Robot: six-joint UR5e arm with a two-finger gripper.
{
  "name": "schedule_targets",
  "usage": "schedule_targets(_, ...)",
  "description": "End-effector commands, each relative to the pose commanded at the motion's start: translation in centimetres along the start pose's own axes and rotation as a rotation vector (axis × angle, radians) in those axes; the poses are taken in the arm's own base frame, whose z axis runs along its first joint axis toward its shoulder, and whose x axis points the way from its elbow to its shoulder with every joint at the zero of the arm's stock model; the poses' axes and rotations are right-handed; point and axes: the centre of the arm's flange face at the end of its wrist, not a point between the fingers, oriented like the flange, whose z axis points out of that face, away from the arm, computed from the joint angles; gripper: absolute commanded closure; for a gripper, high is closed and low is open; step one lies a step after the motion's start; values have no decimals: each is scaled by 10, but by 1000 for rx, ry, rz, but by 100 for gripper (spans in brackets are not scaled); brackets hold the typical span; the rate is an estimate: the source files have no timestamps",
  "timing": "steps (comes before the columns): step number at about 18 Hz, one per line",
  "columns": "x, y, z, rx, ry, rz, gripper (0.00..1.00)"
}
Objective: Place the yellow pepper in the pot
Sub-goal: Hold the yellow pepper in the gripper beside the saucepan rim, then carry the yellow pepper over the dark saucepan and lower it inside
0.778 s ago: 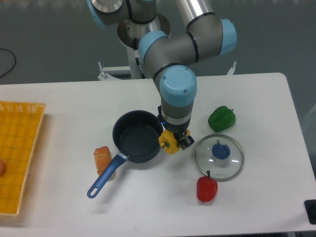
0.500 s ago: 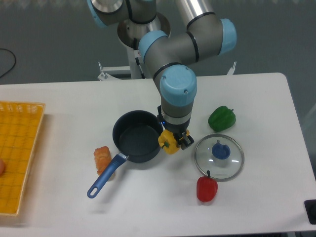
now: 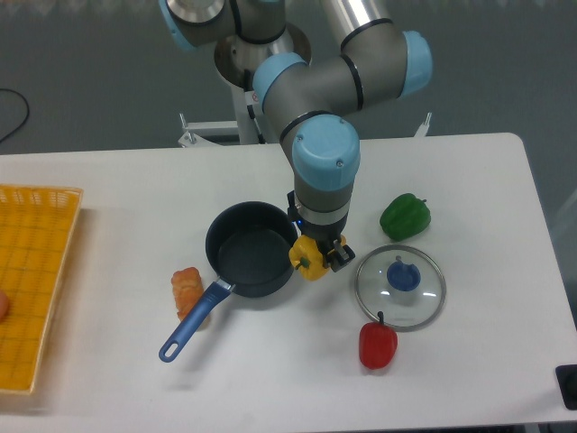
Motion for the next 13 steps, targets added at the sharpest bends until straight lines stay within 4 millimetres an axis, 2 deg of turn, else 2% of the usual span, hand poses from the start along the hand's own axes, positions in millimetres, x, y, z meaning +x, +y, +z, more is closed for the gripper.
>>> schedule_targets(6, 5, -12, -7, 92, 10, -23, 55)
schedule_targets(8, 16, -25, -19, 98, -5, -36, 55)
schedule_targets(11, 43, -56, -16, 74, 25, -8, 55)
schedule_targets(13, 57, -60, -8, 19, 49, 15, 55)
